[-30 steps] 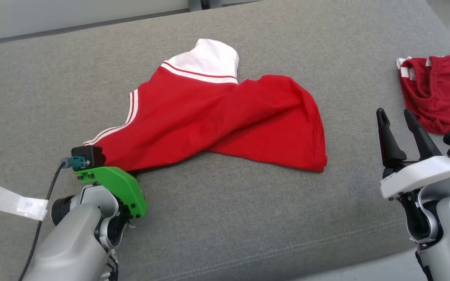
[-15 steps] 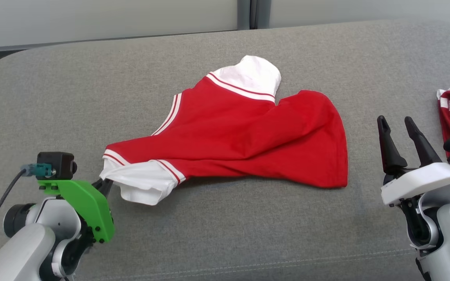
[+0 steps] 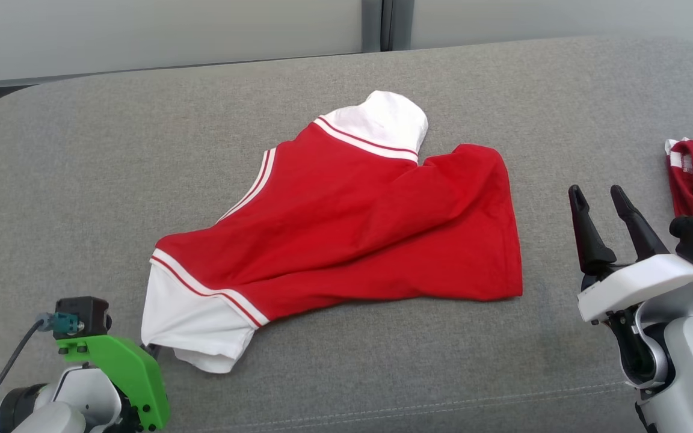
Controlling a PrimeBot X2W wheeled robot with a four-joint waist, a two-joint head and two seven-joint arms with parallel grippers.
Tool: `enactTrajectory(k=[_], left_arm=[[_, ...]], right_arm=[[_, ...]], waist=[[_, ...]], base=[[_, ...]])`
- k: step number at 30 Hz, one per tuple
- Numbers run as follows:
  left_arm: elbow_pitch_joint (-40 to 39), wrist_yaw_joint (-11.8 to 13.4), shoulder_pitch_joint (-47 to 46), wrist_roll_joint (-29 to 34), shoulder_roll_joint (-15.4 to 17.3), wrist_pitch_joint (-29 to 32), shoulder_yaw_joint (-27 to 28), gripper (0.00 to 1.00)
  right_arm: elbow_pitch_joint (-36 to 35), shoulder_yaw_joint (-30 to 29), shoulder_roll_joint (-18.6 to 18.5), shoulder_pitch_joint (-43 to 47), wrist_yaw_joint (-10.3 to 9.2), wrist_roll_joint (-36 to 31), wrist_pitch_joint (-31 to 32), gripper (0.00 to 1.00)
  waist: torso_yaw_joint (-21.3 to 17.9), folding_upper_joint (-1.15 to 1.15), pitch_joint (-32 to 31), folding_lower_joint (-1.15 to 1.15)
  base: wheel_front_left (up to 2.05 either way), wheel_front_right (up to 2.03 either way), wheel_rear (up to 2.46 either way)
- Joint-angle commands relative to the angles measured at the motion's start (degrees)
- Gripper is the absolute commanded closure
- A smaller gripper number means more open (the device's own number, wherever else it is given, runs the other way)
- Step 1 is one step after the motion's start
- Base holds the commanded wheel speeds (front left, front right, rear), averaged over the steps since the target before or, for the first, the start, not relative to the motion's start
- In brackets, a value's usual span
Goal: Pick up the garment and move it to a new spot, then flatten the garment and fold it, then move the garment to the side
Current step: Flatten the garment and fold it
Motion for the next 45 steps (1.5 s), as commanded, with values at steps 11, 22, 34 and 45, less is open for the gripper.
enactTrajectory(k=[11, 22, 34, 45], left_arm=[[3.6, 0.3, 4.6, 0.2, -1.0, -3.6, -0.5, 0.0], [-0.9, 4.6, 10.5, 0.3, -4.0, -13.4, 3.0, 0.0], [-7.6, 8.1, 6.6, 5.0, -10.1, -24.0, 4.6, 0.0], [-9.1, 9.2, 6.2, 5.9, -9.8, -23.9, 4.5, 0.0]], right_arm=[[0.4, -1.6, -0.5, 3.7, 0.0, -0.7, 0.4, 0.0], [1.7, -3.0, 1.6, 10.1, 0.0, -1.5, 1.7, 0.0], [13.2, 2.6, 2.7, 5.4, 0.0, -0.2, 1.5, 0.0], [23.9, 7.7, 1.0, -0.7, -0.01, -0.1, -2.4, 0.45]], waist=[[-0.4, 0.0, -0.9, 0.0], [0.3, 0.0, -1.2, 0.0], [3.3, 0.0, 1.0, 0.0], [7.3, 0.0, 1.9, 0.0]], base=[[0.0, 0.0, 0.0], [0.0, 0.0, 0.0], [0.0, 0.0, 0.0], [0.0, 0.0, 0.0]])
